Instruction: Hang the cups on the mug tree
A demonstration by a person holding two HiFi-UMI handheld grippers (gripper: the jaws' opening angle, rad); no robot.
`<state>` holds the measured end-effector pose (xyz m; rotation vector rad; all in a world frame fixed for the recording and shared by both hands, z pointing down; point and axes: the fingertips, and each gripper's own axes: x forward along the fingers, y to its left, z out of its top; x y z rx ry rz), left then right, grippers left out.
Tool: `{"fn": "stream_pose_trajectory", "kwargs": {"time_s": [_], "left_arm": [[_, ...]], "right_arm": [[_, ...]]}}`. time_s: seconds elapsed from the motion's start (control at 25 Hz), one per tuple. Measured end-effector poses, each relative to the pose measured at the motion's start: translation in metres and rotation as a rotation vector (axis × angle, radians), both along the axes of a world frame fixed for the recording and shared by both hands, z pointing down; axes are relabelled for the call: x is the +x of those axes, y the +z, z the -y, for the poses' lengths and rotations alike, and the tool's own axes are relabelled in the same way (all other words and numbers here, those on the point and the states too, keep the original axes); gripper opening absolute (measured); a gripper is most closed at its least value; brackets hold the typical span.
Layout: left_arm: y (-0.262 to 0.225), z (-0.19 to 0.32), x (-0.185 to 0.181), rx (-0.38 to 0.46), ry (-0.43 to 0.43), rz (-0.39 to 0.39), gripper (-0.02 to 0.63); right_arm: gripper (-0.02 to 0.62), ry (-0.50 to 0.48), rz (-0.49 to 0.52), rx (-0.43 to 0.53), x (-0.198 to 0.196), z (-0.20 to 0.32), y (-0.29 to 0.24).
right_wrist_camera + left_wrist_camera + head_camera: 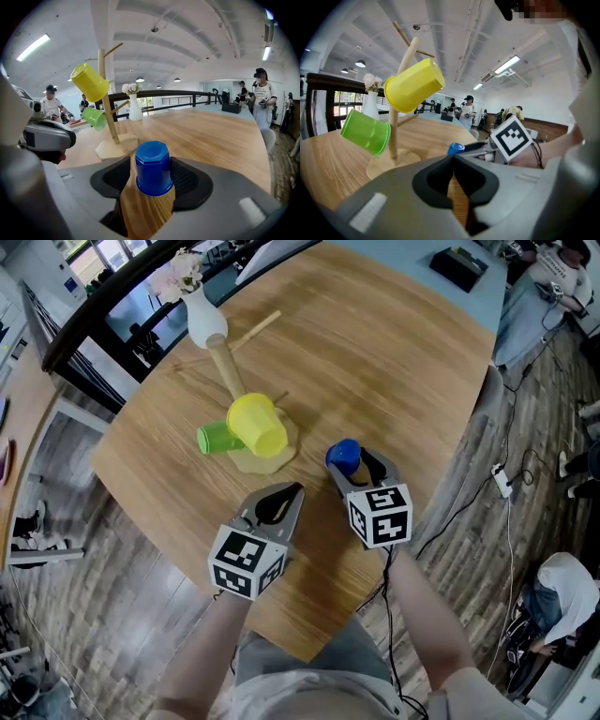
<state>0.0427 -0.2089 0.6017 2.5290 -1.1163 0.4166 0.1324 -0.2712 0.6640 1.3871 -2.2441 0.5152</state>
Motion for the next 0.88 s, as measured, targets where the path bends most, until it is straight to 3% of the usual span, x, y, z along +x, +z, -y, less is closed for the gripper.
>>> {"fn": "stream_pose_trajectory", "kwargs": {"time_s": [0.52, 0.88], "left_arm": [[-0.004, -0.005, -0.002, -0.002, 0.017, 0.001, 0.003], [-0.040, -0.025, -0.007, 0.004, 0.015, -0.006, 0.003]], "right_arm": [[0.233, 0.020, 0.005, -0.001, 0.001, -0.004, -0.006], [0.232, 0.018, 0.038, 0.026, -0.004, -0.034, -0.062]]}}
